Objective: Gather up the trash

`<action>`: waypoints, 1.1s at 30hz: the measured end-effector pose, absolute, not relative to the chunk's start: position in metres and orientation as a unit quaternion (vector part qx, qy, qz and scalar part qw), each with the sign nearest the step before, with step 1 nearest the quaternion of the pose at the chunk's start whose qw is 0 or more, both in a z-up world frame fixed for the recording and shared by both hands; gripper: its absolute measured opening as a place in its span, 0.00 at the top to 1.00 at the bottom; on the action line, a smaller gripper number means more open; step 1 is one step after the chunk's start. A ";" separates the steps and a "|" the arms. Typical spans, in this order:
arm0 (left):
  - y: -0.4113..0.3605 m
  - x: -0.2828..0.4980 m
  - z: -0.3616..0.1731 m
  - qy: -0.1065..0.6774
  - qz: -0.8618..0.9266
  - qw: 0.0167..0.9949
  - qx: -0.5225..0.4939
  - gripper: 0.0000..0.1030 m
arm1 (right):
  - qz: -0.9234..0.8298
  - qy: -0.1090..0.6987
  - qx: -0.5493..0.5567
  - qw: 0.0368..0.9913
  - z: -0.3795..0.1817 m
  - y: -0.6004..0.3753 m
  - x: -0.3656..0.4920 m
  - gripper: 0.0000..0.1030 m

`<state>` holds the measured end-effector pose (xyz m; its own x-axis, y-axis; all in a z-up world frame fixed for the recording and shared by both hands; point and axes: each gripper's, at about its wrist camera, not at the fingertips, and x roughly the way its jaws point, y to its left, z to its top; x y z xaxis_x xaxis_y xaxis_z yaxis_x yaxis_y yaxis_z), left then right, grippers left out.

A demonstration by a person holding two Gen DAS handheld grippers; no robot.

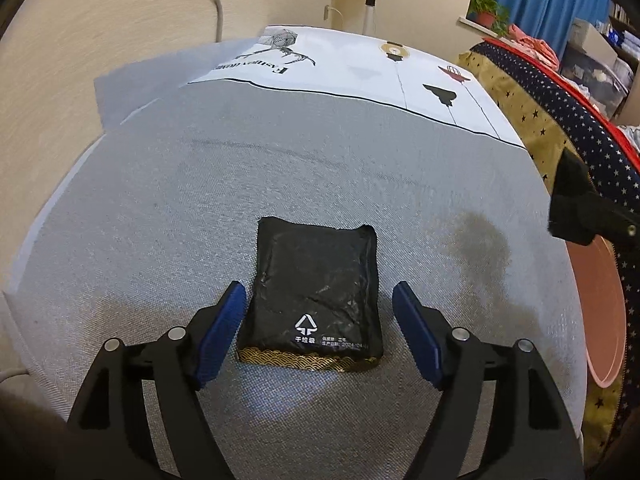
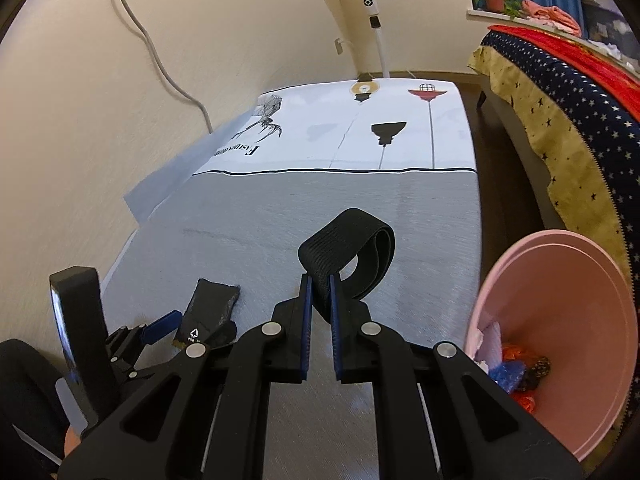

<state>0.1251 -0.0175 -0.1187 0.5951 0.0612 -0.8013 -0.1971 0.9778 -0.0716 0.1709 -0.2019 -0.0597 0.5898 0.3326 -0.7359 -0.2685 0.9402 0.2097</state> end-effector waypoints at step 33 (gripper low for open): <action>-0.019 0.113 -0.093 0.407 0.064 0.907 -0.081 0.53 | 0.137 0.385 0.042 0.912 -0.022 -0.242 0.132 0.91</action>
